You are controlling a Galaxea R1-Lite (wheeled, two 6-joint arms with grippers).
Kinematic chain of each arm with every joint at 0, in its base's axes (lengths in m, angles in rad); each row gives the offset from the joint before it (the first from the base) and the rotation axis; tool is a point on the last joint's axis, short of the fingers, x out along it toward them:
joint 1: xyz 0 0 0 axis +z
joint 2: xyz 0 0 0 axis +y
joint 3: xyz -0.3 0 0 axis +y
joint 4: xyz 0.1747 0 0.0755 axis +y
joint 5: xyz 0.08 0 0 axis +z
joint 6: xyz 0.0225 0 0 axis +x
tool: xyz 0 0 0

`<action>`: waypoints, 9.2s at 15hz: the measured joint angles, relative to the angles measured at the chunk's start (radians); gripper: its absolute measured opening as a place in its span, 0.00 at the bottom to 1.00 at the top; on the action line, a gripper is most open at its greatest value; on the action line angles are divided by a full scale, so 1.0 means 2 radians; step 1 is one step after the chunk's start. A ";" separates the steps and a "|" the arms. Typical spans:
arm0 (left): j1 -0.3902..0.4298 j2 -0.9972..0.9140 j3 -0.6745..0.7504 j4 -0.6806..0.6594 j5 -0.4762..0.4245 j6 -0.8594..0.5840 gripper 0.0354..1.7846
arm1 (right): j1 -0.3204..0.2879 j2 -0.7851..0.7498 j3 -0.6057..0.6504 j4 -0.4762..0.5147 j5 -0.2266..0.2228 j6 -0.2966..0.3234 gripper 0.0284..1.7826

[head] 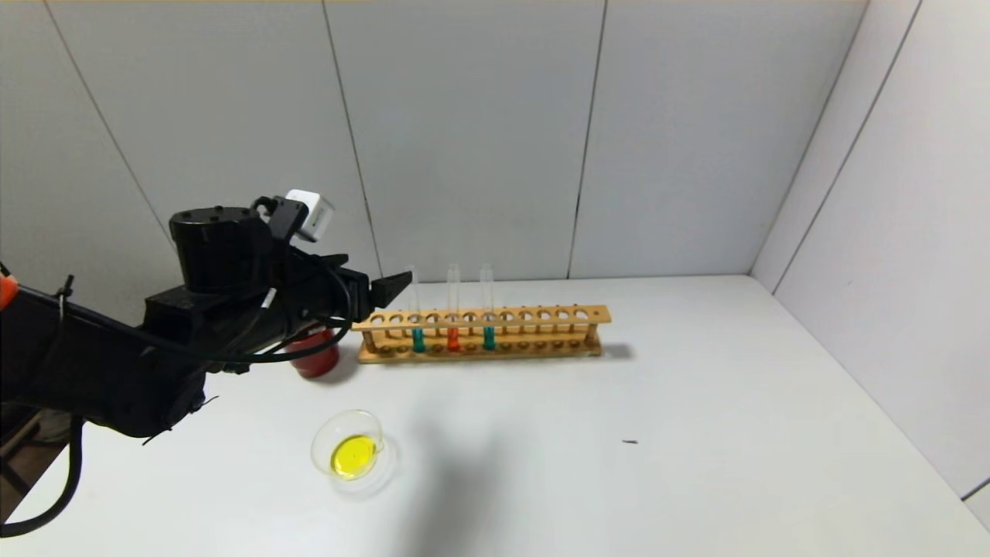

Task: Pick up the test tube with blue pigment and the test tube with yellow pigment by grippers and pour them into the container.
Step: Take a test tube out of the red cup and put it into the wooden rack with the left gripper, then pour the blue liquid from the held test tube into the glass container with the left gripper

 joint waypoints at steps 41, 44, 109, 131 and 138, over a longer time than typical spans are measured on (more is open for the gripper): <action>-0.026 -0.015 -0.228 0.197 0.002 0.117 0.16 | 0.000 0.000 0.000 0.000 0.000 0.001 0.98; -0.028 -0.068 -0.171 0.218 -0.001 0.158 0.16 | 0.000 0.000 0.000 0.000 0.000 0.000 0.98; 0.100 -0.004 0.017 0.270 -0.102 1.159 0.16 | 0.000 0.000 0.000 0.000 0.000 0.000 0.98; 0.077 -0.038 0.023 0.245 -0.080 1.239 0.16 | 0.000 0.000 0.000 0.000 0.000 0.001 0.98; 0.078 -0.044 0.028 0.245 -0.079 1.236 0.16 | 0.000 0.000 0.000 0.000 0.000 0.000 0.98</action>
